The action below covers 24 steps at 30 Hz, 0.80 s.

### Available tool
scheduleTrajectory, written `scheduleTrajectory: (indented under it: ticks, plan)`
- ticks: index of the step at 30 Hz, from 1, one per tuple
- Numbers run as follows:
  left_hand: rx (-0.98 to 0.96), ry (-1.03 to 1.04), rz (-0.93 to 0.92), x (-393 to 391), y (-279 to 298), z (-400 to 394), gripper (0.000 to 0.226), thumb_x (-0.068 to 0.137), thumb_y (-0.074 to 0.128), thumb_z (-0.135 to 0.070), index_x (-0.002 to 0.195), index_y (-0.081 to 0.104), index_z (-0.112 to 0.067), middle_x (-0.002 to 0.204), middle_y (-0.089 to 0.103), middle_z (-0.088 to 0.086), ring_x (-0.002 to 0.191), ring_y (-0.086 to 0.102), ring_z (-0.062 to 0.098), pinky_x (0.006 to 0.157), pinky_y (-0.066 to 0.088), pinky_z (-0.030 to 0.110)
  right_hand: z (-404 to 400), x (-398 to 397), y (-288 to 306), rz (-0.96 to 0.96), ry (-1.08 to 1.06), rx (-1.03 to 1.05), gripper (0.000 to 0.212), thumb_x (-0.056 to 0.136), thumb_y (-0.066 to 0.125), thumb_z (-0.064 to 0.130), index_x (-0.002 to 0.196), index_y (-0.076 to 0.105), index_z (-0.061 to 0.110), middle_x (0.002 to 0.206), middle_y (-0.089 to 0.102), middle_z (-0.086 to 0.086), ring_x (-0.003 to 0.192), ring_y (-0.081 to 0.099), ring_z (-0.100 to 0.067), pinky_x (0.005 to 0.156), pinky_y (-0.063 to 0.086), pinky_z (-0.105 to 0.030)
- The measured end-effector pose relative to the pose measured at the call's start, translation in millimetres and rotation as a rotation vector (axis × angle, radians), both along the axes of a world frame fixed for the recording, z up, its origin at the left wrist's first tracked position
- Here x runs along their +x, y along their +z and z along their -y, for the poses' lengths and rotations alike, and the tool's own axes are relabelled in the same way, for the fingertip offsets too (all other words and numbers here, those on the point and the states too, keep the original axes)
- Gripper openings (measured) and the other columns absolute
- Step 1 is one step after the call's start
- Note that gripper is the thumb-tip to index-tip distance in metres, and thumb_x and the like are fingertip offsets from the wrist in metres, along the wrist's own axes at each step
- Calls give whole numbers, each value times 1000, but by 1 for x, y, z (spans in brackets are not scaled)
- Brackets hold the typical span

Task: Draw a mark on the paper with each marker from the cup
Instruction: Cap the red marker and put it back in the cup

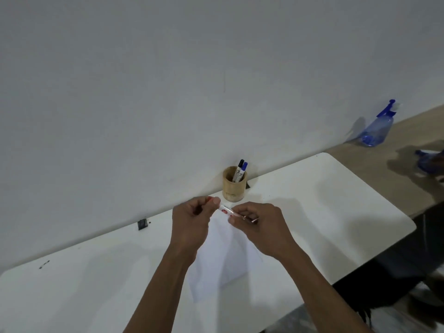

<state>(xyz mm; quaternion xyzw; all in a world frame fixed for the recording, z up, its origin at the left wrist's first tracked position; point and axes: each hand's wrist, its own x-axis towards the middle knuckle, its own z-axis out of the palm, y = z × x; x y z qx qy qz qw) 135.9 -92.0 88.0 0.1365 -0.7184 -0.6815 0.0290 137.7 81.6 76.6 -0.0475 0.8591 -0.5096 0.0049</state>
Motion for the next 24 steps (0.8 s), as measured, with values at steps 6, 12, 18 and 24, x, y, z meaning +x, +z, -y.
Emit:
scheduleTrajectory:
  ticks: [6, 12, 18, 24]
  plan:
    - [-121, -71, -42, -67, 2, -25, 18, 85, 76, -35, 99, 77, -24, 87, 77, -12, 84, 69, 4, 77, 53, 21, -24, -75, -18, -79, 29, -4, 32, 96, 67, 14, 124, 65, 28, 94, 71, 14, 77, 68, -4, 67, 48, -11]
    - [-314, 78, 109, -114, -41, -44, 57, 78, 83, -29, 129, 58, -21, 114, 66, -5, 98, 63, 11, 82, 49, 22, -38, -140, -26, -132, -250, -263, 30, 95, 68, 15, 117, 54, 29, 90, 72, 15, 82, 75, -7, 70, 58, -21]
    - [-369, 45, 224, -139, -85, -74, 95, 65, 93, -18, 144, 41, -19, 141, 55, 0, 118, 57, 15, 101, 51, 39, -35, -168, -46, -178, -277, -292, 29, 90, 73, 9, 113, 57, 19, 95, 76, 3, 84, 75, -8, 76, 60, -18]
    - [-306, 92, 133, -147, -101, -87, 72, 64, 92, -11, 121, 52, -32, 112, 61, -25, 106, 60, -2, 85, 52, 22, -31, -174, -66, -191, -223, -201, 63, 92, 72, 9, 144, 40, 25, 92, 71, 10, 82, 68, 5, 75, 49, -2]
